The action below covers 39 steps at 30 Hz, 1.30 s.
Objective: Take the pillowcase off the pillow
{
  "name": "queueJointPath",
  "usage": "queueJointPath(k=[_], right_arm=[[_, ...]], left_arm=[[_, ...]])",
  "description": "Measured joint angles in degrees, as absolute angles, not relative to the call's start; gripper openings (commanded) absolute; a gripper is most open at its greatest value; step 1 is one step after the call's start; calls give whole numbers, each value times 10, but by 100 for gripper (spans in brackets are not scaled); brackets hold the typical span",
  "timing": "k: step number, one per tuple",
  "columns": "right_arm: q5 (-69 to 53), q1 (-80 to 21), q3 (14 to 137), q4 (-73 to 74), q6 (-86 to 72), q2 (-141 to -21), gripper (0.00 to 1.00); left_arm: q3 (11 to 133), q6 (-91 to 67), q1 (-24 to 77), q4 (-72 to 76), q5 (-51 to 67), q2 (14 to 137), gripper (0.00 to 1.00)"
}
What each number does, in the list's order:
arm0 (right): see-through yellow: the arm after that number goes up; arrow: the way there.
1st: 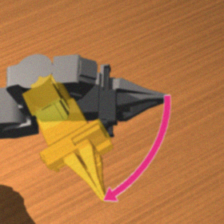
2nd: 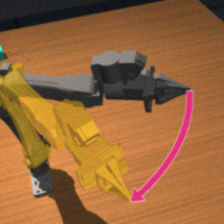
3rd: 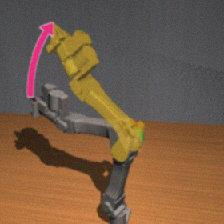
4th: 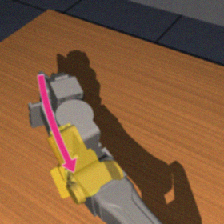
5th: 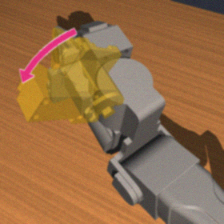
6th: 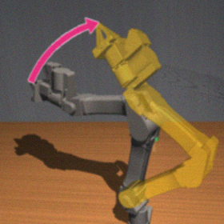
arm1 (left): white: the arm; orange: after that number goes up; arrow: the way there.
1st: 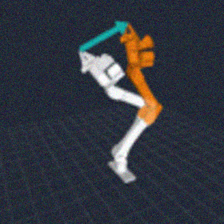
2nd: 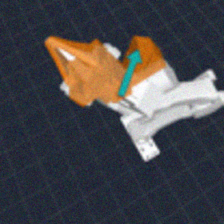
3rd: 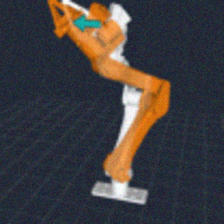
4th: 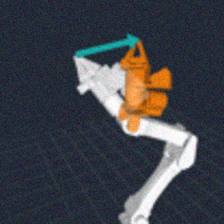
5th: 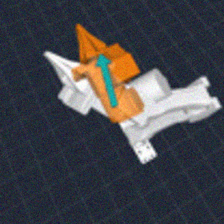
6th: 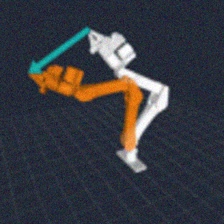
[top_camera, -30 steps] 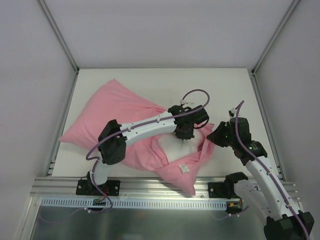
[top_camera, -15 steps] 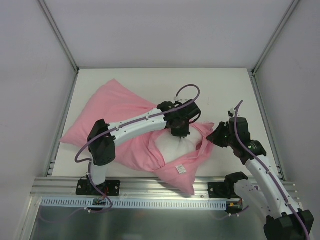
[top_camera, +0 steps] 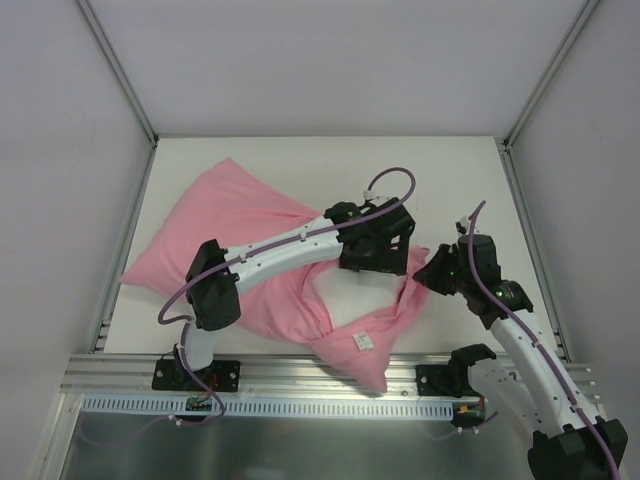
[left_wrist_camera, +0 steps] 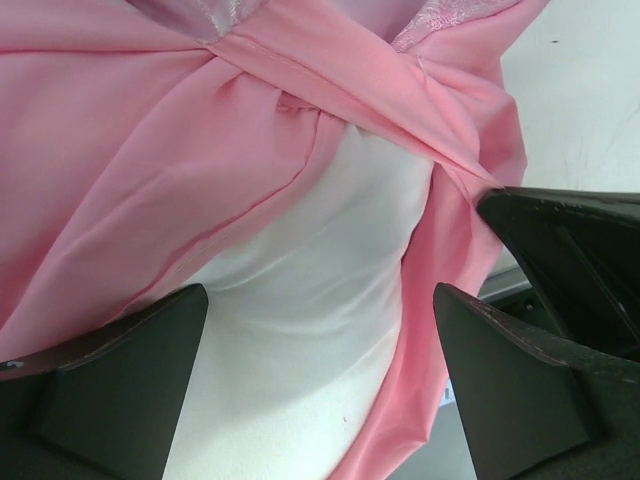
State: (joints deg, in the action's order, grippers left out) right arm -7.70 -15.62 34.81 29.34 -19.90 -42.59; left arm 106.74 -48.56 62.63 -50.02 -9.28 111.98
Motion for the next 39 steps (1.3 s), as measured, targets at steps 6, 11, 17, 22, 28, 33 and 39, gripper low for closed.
queueJointPath(k=[6, 11, 17, 22, 28, 33, 39], right_arm=[[-76, -156, 348, 295, -199, -417, 1], [-76, -156, 348, 297, -199, -418, 1], [-74, -156, 348, 301, -199, -429, 2], [-86, -160, 381, 320, -190, -475, 37], [-45, -208, 483, 364, -137, -564, 73], [-10, -224, 496, 365, -113, -606, 62], [20, -216, 499, 359, -95, -689, 1]], left_arm=[[1109, -485, 627, -518, -106, 1179, 98], [1132, -484, 627, -533, -122, 1222, 70], [1140, -469, 625, -546, -120, 1246, 0], [1103, -468, 624, -520, -96, 1224, 0], [1020, -474, 618, -465, -64, 1157, 0], [987, -480, 618, -448, -44, 1117, 0], [965, -487, 620, -436, -30, 1094, 0]])
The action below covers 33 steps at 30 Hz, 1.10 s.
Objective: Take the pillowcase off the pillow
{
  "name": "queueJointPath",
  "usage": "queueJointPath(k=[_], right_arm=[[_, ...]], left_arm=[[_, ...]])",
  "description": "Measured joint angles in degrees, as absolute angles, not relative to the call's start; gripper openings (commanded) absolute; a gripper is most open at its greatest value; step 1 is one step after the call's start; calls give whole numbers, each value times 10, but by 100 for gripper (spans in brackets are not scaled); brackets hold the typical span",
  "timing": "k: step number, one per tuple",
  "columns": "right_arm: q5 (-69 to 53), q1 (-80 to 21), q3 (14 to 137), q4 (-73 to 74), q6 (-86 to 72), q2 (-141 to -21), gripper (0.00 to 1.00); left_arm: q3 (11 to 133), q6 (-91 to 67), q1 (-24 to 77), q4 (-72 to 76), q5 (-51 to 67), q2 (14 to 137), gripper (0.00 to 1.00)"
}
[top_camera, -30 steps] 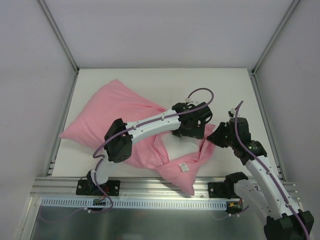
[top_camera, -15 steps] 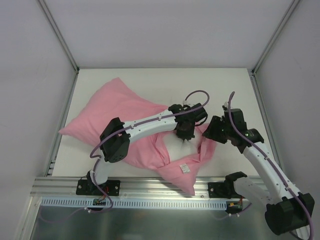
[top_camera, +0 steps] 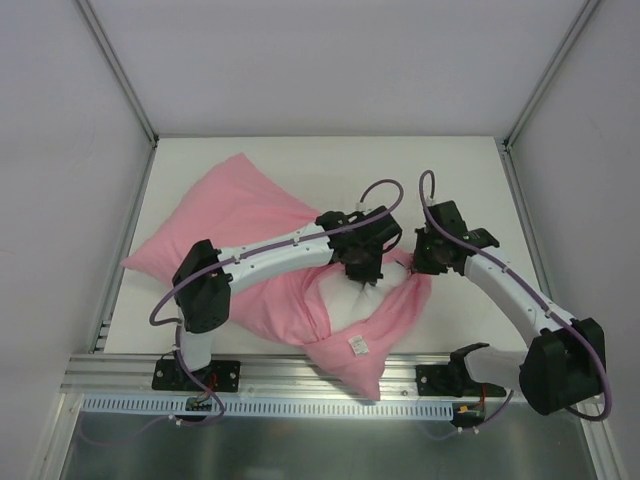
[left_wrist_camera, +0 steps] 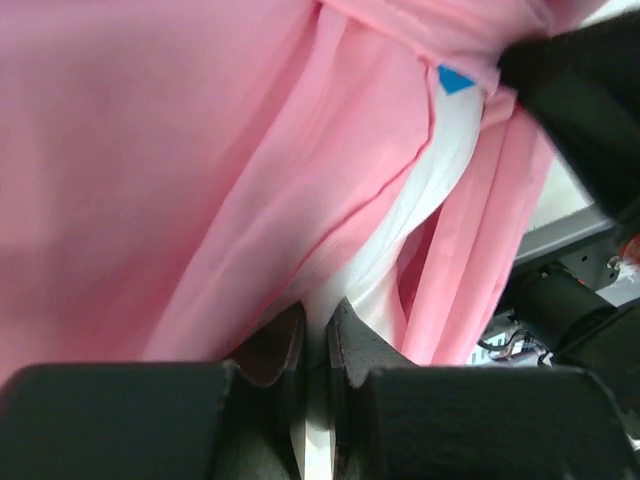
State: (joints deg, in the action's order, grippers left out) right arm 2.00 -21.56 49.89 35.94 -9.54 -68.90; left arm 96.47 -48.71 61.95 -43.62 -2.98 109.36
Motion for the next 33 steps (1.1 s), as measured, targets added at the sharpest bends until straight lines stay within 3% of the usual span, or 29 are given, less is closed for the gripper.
queueJointPath(k=[7, 19, 27, 33], right_arm=[[-48, -133, 509, 355, -97, -681, 1], [-249, -90, 521, 339, -107, -691, 1], [-284, -109, 445, 272, -138, -690, 1], [-234, -208, 371, 207, -187, -629, 1]], left_arm=[[881, -488, 631, -392, -23, 996, 0], [681, -547, 642, -326, -62, 726, 0], [691, -546, 645, -339, -67, 729, 0], [780, -532, 622, -375, -65, 790, 0]])
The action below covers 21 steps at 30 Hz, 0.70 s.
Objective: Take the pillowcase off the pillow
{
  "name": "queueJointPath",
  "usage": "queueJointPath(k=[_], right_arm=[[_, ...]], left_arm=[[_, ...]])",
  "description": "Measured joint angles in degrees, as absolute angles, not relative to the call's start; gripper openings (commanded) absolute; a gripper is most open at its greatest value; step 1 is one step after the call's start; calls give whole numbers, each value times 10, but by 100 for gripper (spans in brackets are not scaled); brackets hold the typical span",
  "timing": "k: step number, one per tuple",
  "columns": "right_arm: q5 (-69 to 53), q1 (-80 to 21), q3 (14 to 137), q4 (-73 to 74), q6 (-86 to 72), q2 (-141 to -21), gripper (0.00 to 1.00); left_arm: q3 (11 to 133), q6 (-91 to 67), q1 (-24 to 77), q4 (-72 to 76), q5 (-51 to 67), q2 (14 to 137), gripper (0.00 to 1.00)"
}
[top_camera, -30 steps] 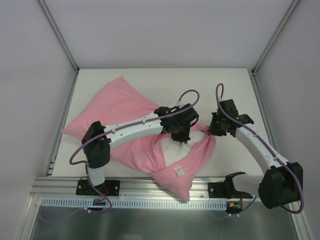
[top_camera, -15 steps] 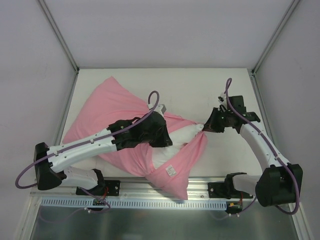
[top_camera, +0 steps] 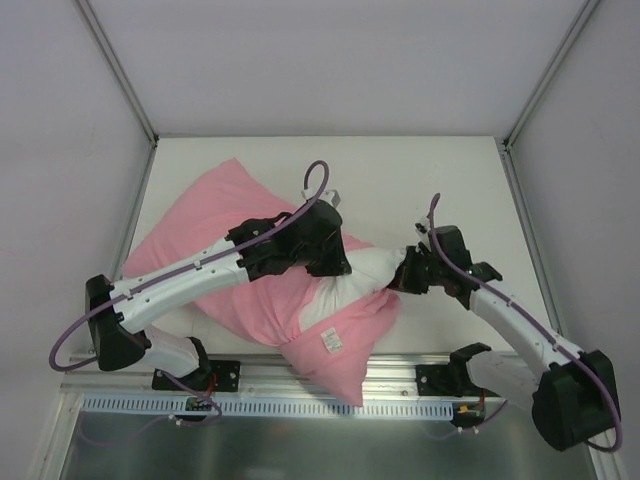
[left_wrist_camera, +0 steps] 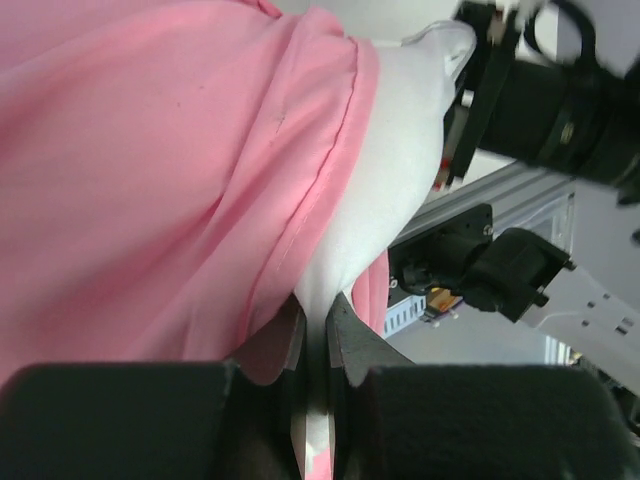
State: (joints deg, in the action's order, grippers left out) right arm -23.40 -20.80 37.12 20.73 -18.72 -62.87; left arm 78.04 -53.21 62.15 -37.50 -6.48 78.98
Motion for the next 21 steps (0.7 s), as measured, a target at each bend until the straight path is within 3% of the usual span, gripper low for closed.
queueJointPath(k=[7, 10, 12, 14, 17, 21], right_arm=[[-154, -237, 307, 231, -224, -414, 1], [-131, -237, 323, 282, -213, -352, 8], [-123, -237, 340, 318, -205, -332, 51], [-116, -237, 355, 356, -203, -324, 82], [-114, -239, 368, 383, -208, -324, 93], [-109, -252, 386, 401, -229, -306, 95]], left_arm=[[813, -531, 530, -378, -14, 827, 0], [822, -530, 507, -379, 10, 834, 0], [830, -529, 498, -379, 22, 839, 0], [840, -528, 491, -377, 23, 848, 0], [844, -526, 478, -373, 20, 860, 0], [846, -525, 472, -362, 10, 875, 0]])
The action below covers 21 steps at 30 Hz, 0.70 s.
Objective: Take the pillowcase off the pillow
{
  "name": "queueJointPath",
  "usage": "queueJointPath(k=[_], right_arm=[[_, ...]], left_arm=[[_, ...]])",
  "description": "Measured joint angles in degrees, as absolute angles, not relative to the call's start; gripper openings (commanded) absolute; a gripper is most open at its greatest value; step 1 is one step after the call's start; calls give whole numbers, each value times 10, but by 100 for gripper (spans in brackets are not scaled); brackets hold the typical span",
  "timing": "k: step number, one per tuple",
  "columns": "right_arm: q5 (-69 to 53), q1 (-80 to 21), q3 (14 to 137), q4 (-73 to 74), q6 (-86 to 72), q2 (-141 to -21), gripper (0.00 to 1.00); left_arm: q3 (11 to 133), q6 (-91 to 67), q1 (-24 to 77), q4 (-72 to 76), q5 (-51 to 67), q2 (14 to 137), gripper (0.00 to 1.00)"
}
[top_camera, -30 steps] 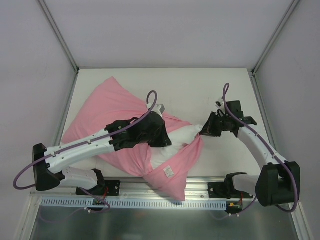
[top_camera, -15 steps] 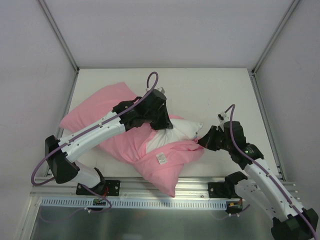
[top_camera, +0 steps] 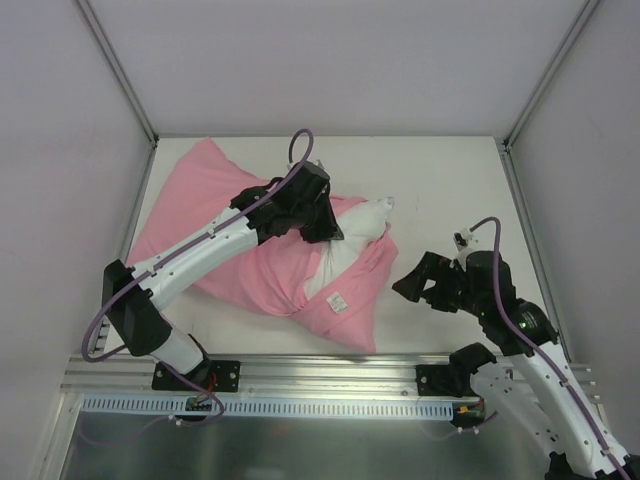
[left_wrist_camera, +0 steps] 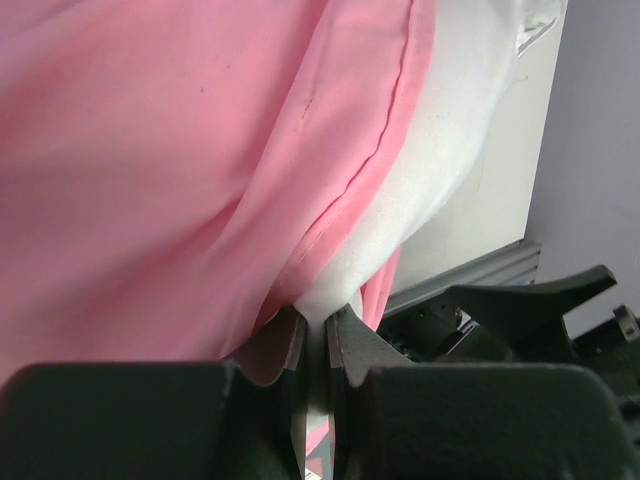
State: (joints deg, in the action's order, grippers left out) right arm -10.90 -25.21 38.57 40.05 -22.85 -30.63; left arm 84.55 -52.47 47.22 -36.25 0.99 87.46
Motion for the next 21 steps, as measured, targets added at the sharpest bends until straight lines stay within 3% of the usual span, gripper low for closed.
queueJointPath(k=[8, 15, 21], right_arm=[[-106, -293, 431, 377, -291, -304, 95], [-47, -394, 470, 335, -342, -425, 94], [12, -468, 492, 293, -356, -541, 31]], left_arm=[[849, -524, 472, -355, 12, 891, 0], [849, -524, 472, -346, 16, 897, 0], [849, -524, 472, -343, 16, 899, 0]])
